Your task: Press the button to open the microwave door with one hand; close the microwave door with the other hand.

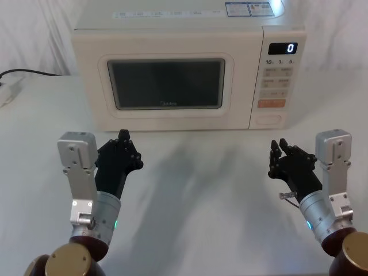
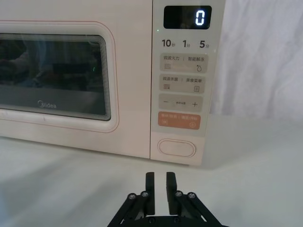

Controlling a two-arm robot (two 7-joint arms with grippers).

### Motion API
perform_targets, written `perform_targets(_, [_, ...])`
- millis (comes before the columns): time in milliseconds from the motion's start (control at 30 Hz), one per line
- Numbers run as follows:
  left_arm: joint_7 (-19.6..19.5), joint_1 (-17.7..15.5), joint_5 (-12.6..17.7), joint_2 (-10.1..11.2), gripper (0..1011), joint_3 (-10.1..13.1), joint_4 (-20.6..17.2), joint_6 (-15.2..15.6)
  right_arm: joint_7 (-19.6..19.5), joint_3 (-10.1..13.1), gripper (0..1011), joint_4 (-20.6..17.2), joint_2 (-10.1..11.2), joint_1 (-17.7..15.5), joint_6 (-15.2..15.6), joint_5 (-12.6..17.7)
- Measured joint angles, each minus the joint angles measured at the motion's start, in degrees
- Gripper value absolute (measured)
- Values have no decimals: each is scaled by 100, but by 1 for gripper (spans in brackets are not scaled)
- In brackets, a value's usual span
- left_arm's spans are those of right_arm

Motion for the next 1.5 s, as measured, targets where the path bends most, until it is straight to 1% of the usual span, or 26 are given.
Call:
perform_targets(67, [1,-1,0,0,0,1,0,-1,0,0,191,0,0,0,0,0])
perform_targets(133, [1,-2,0,0,0,2,0,-2,0,0,227,0,0,0,0,0])
perform_targets(167, [1,-2,0,0,0,2,0,-2,0,0,281,0,0,0,0,0])
perform_targets(200, [1,-3,0,0,0,2,0,-2,0,0,304,0,0,0,0,0])
perform_targets(233, [2,-3,0,0,0,3,0,-3,0,0,363,0,0,0,0,0])
perform_targets(267, [2,-3,0,0,0,3,0,-3,0,0,363,0,0,0,0,0])
perform_targets(300, [2,-4,-1,0,0,3,0,-3,0,0,417,0,0,0,0,0])
perform_targets(367, [3,-5,-1,0,0,4,1,-4,0,0,464,0,0,0,0,0])
perform_targets(400, [3,-6,-2,0,0,4,1,-4,0,0,523,0,0,0,0,0])
perform_targets(433, [4,-6,-2,0,0,5,1,-5,0,0,523,0,0,0,0,0])
perform_targets(533, [5,-6,-3,0,0,7,2,-6,0,0,641,0,0,1,0,0])
perform_targets(600, [6,-6,-4,0,0,8,3,-7,0,0,670,0,0,0,0,0])
perform_targets(633, [6,-6,-5,0,0,8,4,-7,0,0,739,0,0,0,0,0])
perform_targets(667, [6,-6,-5,0,0,9,4,-8,0,0,739,0,0,0,0,0])
perform_targets(833, [9,-6,-7,0,0,9,7,-9,0,0,882,-1,0,0,0,0])
perform_targets(867, [9,-6,-7,0,0,9,8,-9,0,0,927,0,0,0,0,0])
perform_targets(933, [9,-6,-7,0,0,9,9,-9,0,0,960,0,0,0,0,0])
perform_targets(967, [9,-6,-7,0,0,9,9,-9,0,0,1001,0,0,0,0,0])
perform_targets(1033, [10,-6,-7,0,8,9,9,-9,0,0,1002,0,0,0,0,0])
perform_targets(1067, [10,-6,-7,0,51,9,9,-9,0,0,1001,0,0,0,0,0])
perform_targets(1167, [10,-6,-7,0,100,9,9,-8,0,0,1002,0,0,0,0,0])
perform_targets(1267, [10,-6,-7,0,203,9,9,-9,0,0,1002,0,0,0,0,0])
perform_targets(1367, [10,-6,-7,0,278,9,9,-9,0,0,1002,0,0,1,0,0])
perform_targets(1400, [10,-6,-7,0,340,9,9,-9,0,0,1002,0,0,0,0,0])
perform_targets(1500, [10,-6,-7,0,400,9,9,-9,0,0,1002,0,0,0,0,0])
